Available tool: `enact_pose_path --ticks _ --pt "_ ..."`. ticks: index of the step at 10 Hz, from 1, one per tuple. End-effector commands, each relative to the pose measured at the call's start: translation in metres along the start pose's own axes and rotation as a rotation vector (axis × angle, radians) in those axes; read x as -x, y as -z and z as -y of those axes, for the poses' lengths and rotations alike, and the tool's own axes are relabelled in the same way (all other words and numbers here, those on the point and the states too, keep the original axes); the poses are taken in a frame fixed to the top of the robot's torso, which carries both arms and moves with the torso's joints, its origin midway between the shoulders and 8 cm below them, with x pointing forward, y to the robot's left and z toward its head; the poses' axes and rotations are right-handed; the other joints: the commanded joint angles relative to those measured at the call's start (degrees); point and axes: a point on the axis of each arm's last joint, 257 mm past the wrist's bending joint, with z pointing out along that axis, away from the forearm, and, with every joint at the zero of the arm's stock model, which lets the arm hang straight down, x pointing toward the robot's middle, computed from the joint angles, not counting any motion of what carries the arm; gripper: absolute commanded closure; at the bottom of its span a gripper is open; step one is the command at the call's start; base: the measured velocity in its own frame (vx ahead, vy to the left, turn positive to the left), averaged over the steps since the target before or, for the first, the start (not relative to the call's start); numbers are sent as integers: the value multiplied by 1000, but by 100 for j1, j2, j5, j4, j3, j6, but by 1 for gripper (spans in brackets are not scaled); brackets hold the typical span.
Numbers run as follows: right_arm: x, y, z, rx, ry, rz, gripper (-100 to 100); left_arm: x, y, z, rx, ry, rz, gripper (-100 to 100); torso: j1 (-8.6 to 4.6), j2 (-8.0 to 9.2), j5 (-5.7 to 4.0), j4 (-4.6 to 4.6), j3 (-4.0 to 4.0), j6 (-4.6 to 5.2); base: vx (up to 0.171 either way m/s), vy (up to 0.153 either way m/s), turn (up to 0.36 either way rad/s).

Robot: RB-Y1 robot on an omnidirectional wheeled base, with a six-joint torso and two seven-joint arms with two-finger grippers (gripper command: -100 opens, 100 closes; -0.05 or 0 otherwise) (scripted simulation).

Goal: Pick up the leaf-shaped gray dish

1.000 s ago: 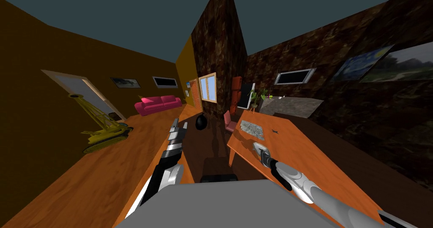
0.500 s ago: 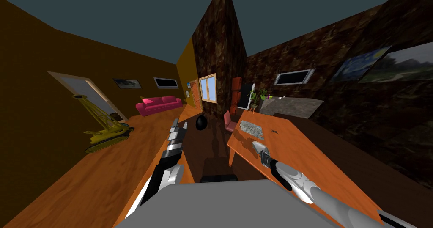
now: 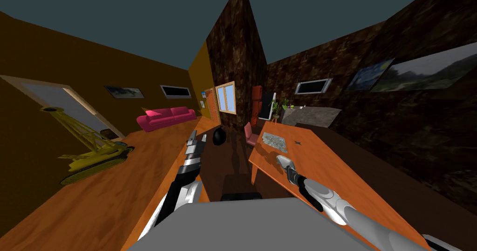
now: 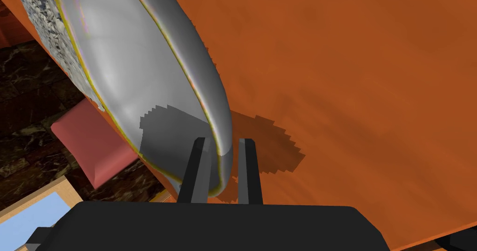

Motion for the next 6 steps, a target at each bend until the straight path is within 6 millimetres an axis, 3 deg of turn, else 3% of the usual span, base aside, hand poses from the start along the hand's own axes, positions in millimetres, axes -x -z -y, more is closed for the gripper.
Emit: enact_pose_path --ticks 1,5,6 --pt "8 4 0 4 29 27 100 0 0 0 0 0 0 0 0 0 0 0 0 0 94 31 -283" --pt "17 11 -1 12 61 56 100 0 0 0 0 0 0 0 4 6 2 2 4 3 67 31 -159" --pt "17 11 -2 13 63 58 0 0 0 0 0 0 0 0 -3 16 0 5 9 -3 5 5 9"
